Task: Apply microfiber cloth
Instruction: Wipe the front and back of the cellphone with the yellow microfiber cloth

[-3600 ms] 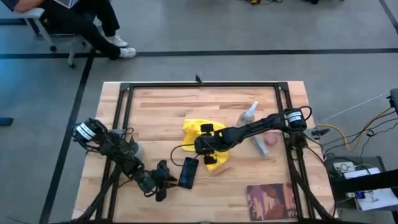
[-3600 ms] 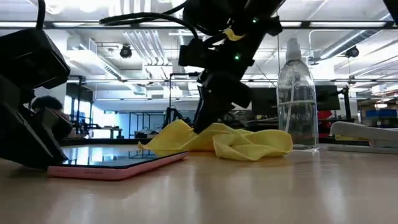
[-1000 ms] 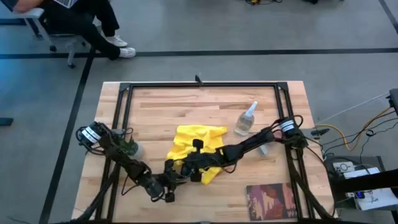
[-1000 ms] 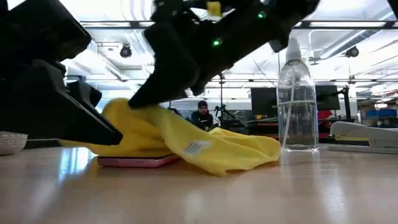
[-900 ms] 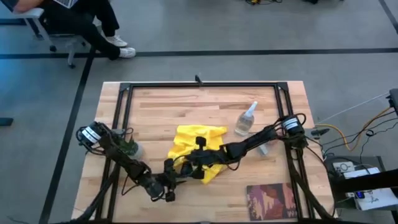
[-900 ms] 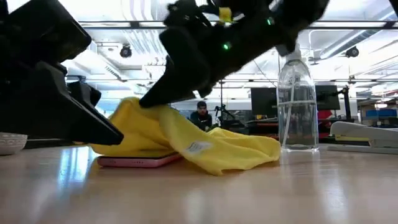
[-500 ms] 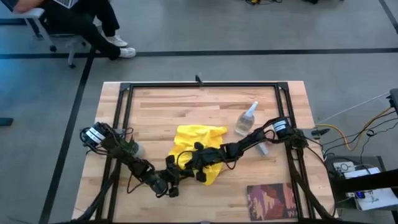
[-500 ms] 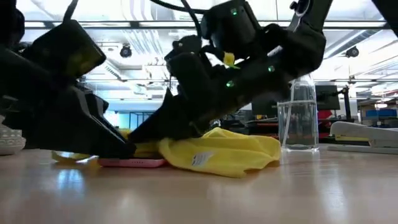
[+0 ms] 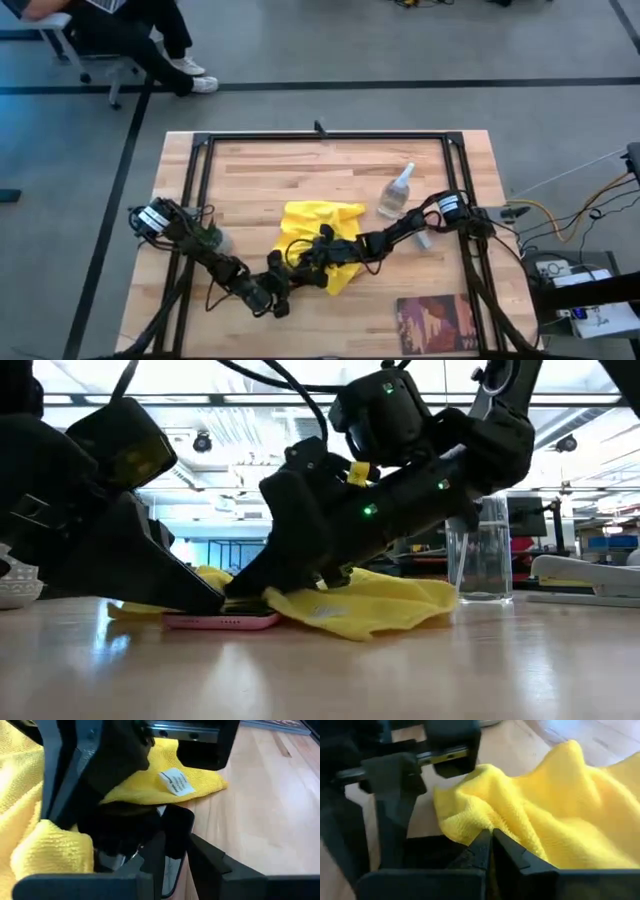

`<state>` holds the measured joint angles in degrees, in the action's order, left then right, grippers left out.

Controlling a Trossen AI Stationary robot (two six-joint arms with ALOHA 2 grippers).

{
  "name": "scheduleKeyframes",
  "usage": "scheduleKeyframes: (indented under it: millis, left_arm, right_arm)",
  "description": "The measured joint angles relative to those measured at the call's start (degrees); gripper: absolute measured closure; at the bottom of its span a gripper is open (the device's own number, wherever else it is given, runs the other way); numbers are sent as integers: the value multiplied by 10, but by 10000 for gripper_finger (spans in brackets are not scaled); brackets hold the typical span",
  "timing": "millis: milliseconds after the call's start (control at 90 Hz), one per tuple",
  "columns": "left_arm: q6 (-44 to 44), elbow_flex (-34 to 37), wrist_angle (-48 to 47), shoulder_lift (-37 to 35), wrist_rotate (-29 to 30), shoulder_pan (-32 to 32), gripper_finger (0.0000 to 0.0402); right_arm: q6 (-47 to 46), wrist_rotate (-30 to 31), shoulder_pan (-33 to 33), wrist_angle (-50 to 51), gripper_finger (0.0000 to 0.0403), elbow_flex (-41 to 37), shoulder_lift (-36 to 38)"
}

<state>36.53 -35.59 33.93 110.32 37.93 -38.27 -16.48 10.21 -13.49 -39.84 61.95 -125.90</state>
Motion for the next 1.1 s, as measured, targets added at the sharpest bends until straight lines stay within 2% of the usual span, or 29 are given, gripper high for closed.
scheduleKeyframes:
  millis: [100,178,322,489,633,756,1000,1100]
  left_arm:
    - [0,0,-1,0,-2,2,341]
    - [0,0,1,0,-8,2,339]
    - [5,-1,3,1,-8,2,339]
    - [17,-1,5,1,-14,1,340]
    - [17,-1,5,1,-14,1,341]
    - [16,1,4,1,-15,1,340]
    - [6,1,1,1,-15,1,339]
    - [5,1,2,2,-16,0,339]
  right_arm:
    - [26,-40,-20,-2,403,10,-8]
    - [48,-42,-30,5,403,17,-8]
    - [65,8,-25,19,403,24,-7]
    - [45,70,21,42,403,24,-4]
    - [47,68,48,45,403,22,-3]
    - [64,42,49,46,403,23,-3]
    - [60,-94,-1,36,403,50,-20]
    - [61,-92,-10,41,403,76,-38]
